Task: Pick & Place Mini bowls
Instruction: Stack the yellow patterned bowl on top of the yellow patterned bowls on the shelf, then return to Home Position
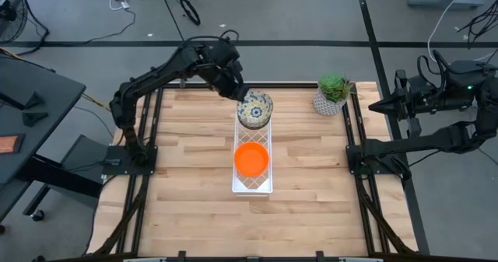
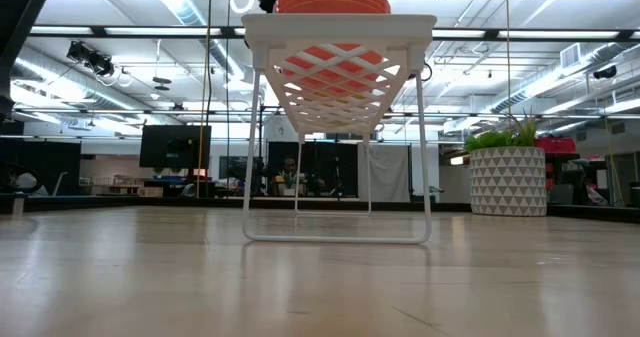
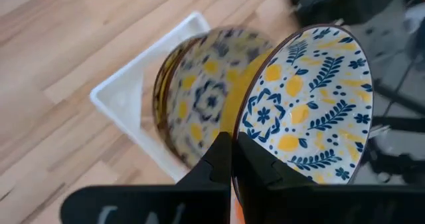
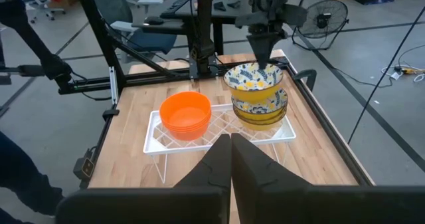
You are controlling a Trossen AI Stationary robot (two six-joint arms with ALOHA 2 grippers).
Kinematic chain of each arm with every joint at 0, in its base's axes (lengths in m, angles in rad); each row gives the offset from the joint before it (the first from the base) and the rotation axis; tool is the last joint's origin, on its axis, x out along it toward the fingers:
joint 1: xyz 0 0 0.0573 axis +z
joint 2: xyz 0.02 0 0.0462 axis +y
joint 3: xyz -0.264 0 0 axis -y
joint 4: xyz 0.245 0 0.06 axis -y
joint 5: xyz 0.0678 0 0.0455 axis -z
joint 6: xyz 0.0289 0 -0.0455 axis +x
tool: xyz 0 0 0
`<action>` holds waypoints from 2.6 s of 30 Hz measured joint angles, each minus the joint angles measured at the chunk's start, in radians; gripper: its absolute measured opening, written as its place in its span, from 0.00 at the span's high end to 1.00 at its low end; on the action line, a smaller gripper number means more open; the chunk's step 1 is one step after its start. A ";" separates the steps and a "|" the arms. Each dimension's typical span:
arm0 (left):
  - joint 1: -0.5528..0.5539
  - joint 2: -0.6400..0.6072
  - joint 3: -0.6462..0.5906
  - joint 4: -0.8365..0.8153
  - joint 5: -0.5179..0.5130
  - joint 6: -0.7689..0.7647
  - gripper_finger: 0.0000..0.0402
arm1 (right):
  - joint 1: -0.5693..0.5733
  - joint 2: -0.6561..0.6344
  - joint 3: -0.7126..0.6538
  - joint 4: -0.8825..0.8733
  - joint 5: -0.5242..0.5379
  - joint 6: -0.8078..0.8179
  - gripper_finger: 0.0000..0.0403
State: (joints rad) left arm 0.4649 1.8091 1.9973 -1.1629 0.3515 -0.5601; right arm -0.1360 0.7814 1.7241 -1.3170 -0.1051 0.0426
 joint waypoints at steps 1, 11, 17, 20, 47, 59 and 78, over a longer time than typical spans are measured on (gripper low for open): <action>-0.002 0.005 0.000 -0.010 -0.005 0.010 0.98 | 0.000 0.000 0.000 0.000 0.000 0.000 0.97; -0.016 0.033 0.000 -0.025 -0.044 0.049 0.98 | 0.000 0.000 0.000 0.000 0.000 0.000 0.97; -0.016 0.046 0.000 -0.038 -0.053 0.078 0.99 | 0.000 0.000 0.000 0.000 0.000 0.000 0.97; -0.017 0.056 0.000 -0.037 -0.048 0.082 0.98 | 0.000 0.000 0.000 0.000 0.000 0.000 0.97; -0.020 0.091 -0.001 -0.014 -0.074 0.152 0.91 | 0.000 0.000 0.000 0.000 0.000 0.000 0.97; -0.019 0.086 -0.001 -0.015 -0.029 0.174 0.65 | 0.000 0.000 0.000 0.000 0.000 0.000 0.97; -0.009 0.026 -0.001 -0.024 -0.008 0.216 0.60 | 0.000 0.000 0.000 0.000 0.000 0.000 0.97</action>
State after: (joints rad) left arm 0.4563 1.8355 1.9965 -1.1872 0.3439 -0.3440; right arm -0.1360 0.7812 1.7241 -1.3170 -0.1049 0.0425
